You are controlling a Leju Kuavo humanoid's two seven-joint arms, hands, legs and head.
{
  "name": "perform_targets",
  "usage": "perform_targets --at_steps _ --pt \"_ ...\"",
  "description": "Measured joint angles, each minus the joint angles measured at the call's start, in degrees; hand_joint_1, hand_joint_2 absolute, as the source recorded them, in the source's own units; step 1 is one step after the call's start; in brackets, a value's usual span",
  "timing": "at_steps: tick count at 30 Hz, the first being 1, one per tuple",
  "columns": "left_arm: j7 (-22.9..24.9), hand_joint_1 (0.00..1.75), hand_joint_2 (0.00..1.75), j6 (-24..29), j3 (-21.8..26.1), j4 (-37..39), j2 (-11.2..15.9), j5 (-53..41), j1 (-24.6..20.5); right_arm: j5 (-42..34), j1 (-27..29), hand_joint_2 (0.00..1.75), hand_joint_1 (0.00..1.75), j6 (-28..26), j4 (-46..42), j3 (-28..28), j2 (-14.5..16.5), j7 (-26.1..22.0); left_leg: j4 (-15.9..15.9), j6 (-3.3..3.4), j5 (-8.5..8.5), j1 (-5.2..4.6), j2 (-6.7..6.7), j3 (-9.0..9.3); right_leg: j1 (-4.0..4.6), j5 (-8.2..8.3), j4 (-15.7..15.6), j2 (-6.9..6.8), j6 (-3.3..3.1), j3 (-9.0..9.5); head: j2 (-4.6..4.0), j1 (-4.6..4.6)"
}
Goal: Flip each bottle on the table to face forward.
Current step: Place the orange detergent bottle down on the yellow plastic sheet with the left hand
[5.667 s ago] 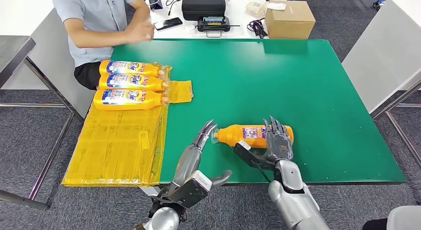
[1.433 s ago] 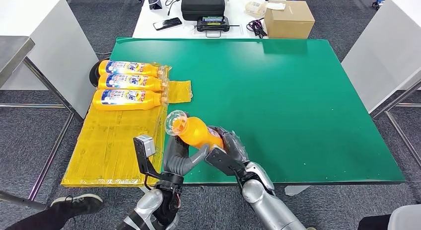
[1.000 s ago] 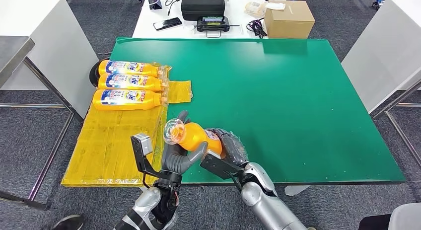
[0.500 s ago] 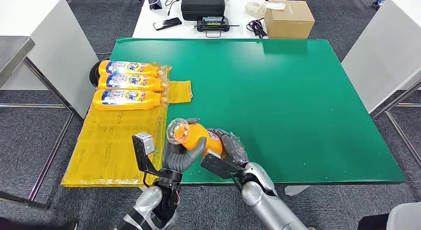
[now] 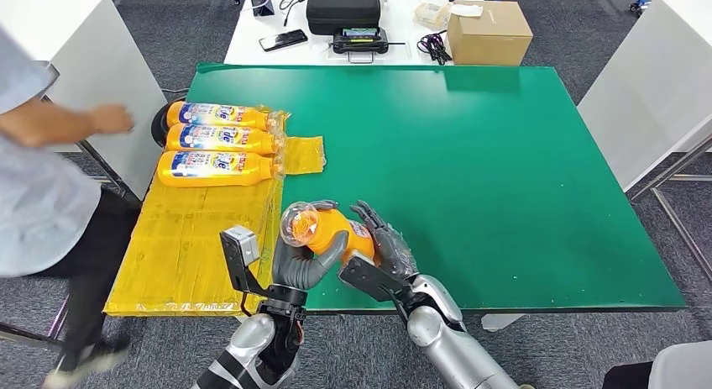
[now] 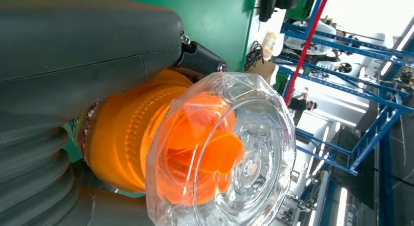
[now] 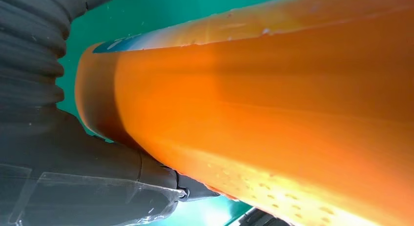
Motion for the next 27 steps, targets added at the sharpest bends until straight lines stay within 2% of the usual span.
perform_targets --at_steps 5,9,13,15,17,21,27 --pt "-0.2 1.75 1.75 0.4 0.0 -0.1 0.0 -0.8 0.0 -0.3 0.0 1.75 0.0 -0.1 0.0 -0.1 0.0 0.0 0.0 0.0 0.0 0.0 0.0 0.01 0.0 0.0 0.0 0.0 0.0 0.0 0.0 0.0" --pt "-0.6 1.75 1.75 4.8 -0.1 -0.2 0.0 -6.0 0.0 -0.6 0.7 1.75 0.0 -1.1 0.0 -1.0 -0.2 -0.1 0.0 0.0 0.0 0.0 -0.01 0.01 0.0 0.0 0.0 -0.01 0.0 -0.02 0.0 0.0" --pt "1.3 1.75 1.75 14.9 -0.6 0.8 0.4 -23.5 -0.2 0.4 3.1 1.75 0.0 -3.1 -0.8 -3.8 -1.0 -0.5 0.0 0.0 0.0 -0.01 -0.04 -0.02 -0.01 0.0 0.0 -0.06 0.0 -0.02 0.0 0.0" --pt "2.0 1.75 1.75 17.2 -0.5 1.5 0.7 -30.9 -0.1 1.1 4.5 1.75 0.0 -3.2 -1.3 -5.6 -1.4 -0.7 0.0 0.01 -0.01 -0.01 -0.04 -0.05 -0.01 0.0 0.0 -0.06 0.0 -0.03 0.0 0.0" --pt "3.1 1.75 1.75 18.7 0.5 1.8 0.6 -41.8 0.1 2.1 5.5 1.75 0.0 -3.2 -1.9 -6.9 -1.7 -0.8 0.0 0.01 -0.01 -0.01 -0.03 -0.06 -0.01 0.0 0.0 -0.06 0.0 -0.04 0.0 0.0" --pt "7.6 1.75 1.75 19.9 5.7 1.5 -0.2 -72.2 1.3 4.4 7.2 1.75 0.0 -3.2 -3.5 -9.5 -1.9 -0.8 0.0 0.0 -0.01 -0.01 -0.02 -0.05 0.0 0.0 0.0 -0.06 0.0 -0.05 0.0 0.0" --pt "12.7 1.75 1.75 20.3 12.1 -1.6 -0.6 -86.9 3.1 5.9 9.5 1.75 0.0 -2.8 -6.3 -12.3 -1.9 -0.7 0.0 0.0 0.0 0.01 -0.03 -0.05 0.01 0.0 0.0 -0.07 0.0 -0.05 0.0 0.0"
